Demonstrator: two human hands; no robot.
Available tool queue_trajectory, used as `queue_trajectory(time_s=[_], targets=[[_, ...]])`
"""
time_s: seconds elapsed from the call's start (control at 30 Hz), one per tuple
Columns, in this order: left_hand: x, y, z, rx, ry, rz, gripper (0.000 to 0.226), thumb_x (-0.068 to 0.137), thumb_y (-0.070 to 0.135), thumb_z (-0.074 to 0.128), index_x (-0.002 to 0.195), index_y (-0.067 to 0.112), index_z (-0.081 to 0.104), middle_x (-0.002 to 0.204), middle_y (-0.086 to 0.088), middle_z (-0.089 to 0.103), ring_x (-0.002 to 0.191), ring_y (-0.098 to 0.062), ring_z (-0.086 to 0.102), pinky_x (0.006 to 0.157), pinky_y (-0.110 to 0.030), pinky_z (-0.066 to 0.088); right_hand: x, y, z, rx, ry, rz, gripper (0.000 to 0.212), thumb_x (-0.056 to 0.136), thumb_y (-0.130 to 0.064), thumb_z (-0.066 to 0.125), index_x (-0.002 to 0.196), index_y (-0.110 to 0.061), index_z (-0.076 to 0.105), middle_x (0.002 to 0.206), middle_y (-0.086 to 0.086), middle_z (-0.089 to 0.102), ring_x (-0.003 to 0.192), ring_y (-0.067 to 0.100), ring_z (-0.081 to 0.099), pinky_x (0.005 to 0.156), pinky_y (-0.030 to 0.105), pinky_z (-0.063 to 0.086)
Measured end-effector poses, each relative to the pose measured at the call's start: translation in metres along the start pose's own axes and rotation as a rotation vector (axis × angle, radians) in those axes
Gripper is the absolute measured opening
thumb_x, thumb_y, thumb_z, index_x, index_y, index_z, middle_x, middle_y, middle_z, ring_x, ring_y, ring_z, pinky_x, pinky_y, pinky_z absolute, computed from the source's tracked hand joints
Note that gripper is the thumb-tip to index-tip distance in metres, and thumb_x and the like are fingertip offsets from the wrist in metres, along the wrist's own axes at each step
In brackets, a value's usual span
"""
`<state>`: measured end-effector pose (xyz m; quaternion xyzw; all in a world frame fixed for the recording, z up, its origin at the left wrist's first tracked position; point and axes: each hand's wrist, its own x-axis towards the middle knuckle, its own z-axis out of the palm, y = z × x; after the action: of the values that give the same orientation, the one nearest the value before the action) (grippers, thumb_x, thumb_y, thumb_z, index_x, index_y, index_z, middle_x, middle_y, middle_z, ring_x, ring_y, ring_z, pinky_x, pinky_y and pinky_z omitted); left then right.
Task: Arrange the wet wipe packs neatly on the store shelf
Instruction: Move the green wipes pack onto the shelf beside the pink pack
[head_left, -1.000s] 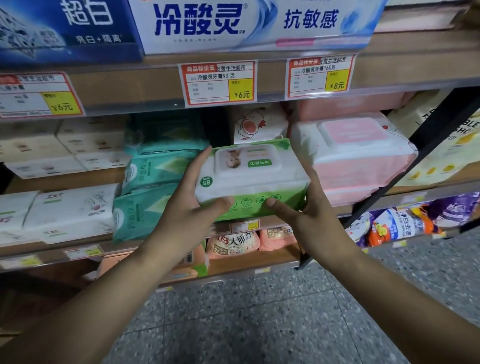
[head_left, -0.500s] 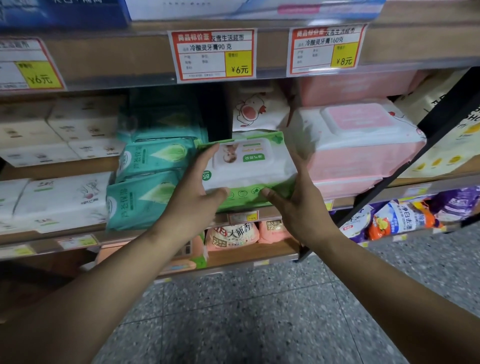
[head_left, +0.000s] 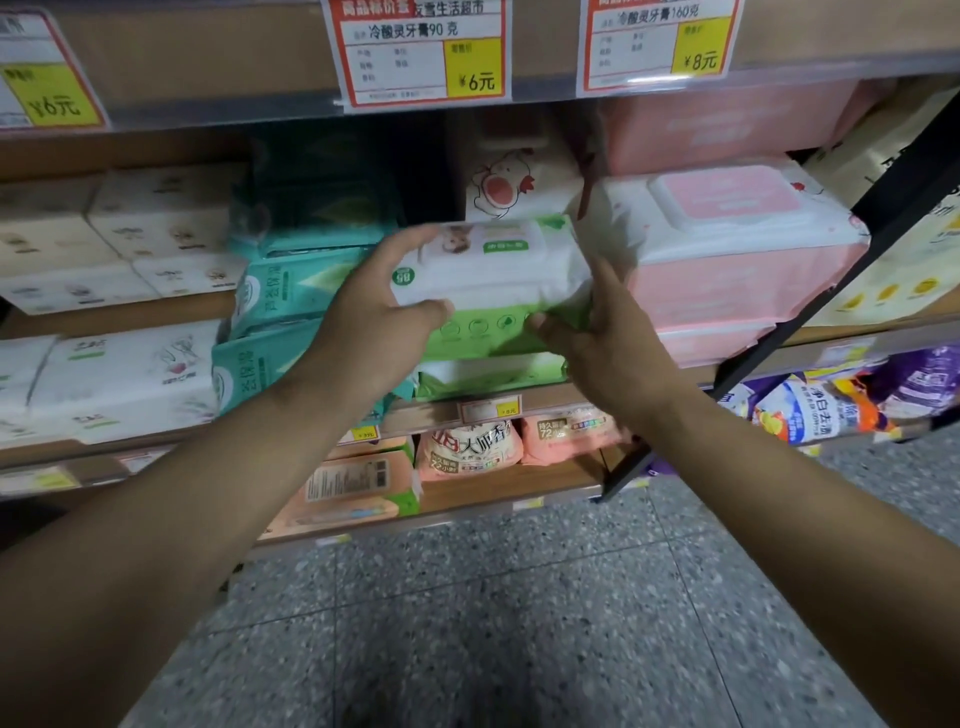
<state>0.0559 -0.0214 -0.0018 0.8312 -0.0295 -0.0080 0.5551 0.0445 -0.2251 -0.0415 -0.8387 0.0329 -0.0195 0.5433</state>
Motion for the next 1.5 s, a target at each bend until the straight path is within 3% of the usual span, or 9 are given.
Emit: queue_trajectory(time_s=[0.17, 0.37, 0.5, 0.6, 0.73, 0.93, 1.2, 1.37, 1.5], targets=[[0.005, 0.001, 0.004, -0.002, 0.000, 0.060, 0.054, 0.091, 0.002, 0.062, 0.134, 0.034, 0.052, 0.109, 0.023, 0.046, 0.052, 0.032, 0.044, 0.053, 0.003, 0.038, 0.009, -0.008, -0.002, -0.022, 0.039, 0.005, 0.075, 0.094, -0.013, 0.069, 0.158, -0.028, 0.032, 0.146, 0.012, 0.059, 0.123, 0.033, 0.065, 0.097, 0.052, 0.058], [0.004, -0.025, 0.015, 0.045, -0.010, 0.063, 0.057, 0.092, 0.006, 0.063, 0.140, 0.032, 0.047, 0.134, 0.018, 0.043, 0.115, 0.007, 0.037, 0.094, -0.007, 0.033, 0.003, -0.007, 0.005, -0.252, 0.102, -0.079, 0.080, 0.090, -0.011, 0.075, 0.158, -0.018, 0.033, 0.151, 0.015, 0.056, 0.137, 0.037, 0.051, 0.104, 0.025, 0.039], [0.000, -0.031, 0.019, 0.175, -0.025, 0.119, 0.062, 0.095, 0.008, 0.060, 0.148, 0.030, 0.038, 0.150, 0.016, 0.025, 0.132, 0.005, 0.022, 0.094, 0.008, 0.014, -0.002, -0.005, 0.011, -0.429, 0.156, -0.229, 0.078, 0.089, -0.012, 0.077, 0.156, -0.012, 0.038, 0.162, 0.013, 0.044, 0.141, 0.035, 0.049, 0.105, 0.033, 0.041], [-0.001, -0.035, 0.018, 0.260, -0.028, 0.114, 0.071, 0.095, 0.018, 0.063, 0.154, 0.033, 0.025, 0.164, 0.010, 0.015, 0.147, -0.006, 0.017, 0.112, -0.014, 0.020, -0.011, 0.001, 0.010, -0.653, 0.123, -0.366, 0.073, 0.089, -0.015, 0.076, 0.154, -0.020, 0.044, 0.169, 0.009, 0.033, 0.125, 0.041, 0.064, 0.081, 0.049, 0.060], [-0.001, -0.039, 0.010, 0.391, 0.011, 0.119, 0.083, 0.090, 0.029, 0.069, 0.156, 0.029, 0.019, 0.164, 0.005, 0.017, 0.150, -0.016, 0.014, 0.119, -0.039, 0.022, -0.026, 0.008, -0.002, -0.897, 0.249, -0.471, 0.073, 0.082, -0.029, 0.083, 0.147, -0.017, 0.053, 0.157, 0.009, 0.053, 0.076, 0.039, 0.076, 0.049, 0.037, 0.053], [0.004, -0.041, 0.014, 0.508, 0.034, 0.153, 0.083, 0.086, 0.044, 0.069, 0.155, 0.032, 0.025, 0.165, 0.001, 0.016, 0.151, -0.016, 0.008, 0.121, -0.038, 0.014, -0.038, 0.018, -0.019, -0.746, 0.419, -0.445, 0.045, 0.082, -0.034, 0.083, 0.115, -0.011, 0.063, 0.100, 0.011, 0.064, 0.068, 0.037, 0.066, 0.045, 0.026, 0.035], [0.004, -0.039, 0.021, 0.452, 0.122, 0.152, 0.080, 0.081, 0.043, 0.074, 0.150, 0.028, 0.037, 0.150, -0.004, 0.045, 0.142, -0.024, 0.031, 0.114, -0.046, 0.030, -0.045, 0.035, -0.011, -0.673, 0.393, -0.247, 0.036, 0.089, -0.055, 0.068, 0.097, -0.020, 0.073, 0.062, -0.004, 0.069, 0.055, 0.032, 0.070, 0.051, 0.033, 0.050], [0.002, -0.041, 0.028, 0.448, 0.166, 0.140, 0.079, 0.081, 0.045, 0.074, 0.150, 0.029, 0.038, 0.149, -0.004, 0.047, 0.141, -0.025, 0.034, 0.112, -0.047, 0.032, -0.029, 0.043, -0.007, -0.760, 0.306, -0.036, 0.064, 0.090, -0.073, 0.048, 0.054, -0.021, 0.054, 0.048, 0.002, 0.058, 0.056, 0.034, 0.063, 0.050, 0.029, 0.033], [0.001, -0.041, 0.031, 0.458, 0.183, 0.145, 0.079, 0.081, 0.045, 0.073, 0.150, 0.030, 0.037, 0.151, -0.003, 0.046, 0.141, -0.025, 0.034, 0.112, -0.047, 0.033, -0.014, 0.047, -0.001, -0.706, 0.270, 0.094, 0.085, 0.090, -0.082, 0.030, 0.063, -0.014, 0.074, 0.059, 0.005, 0.072, 0.066, 0.032, 0.069, 0.062, 0.036, 0.055]])
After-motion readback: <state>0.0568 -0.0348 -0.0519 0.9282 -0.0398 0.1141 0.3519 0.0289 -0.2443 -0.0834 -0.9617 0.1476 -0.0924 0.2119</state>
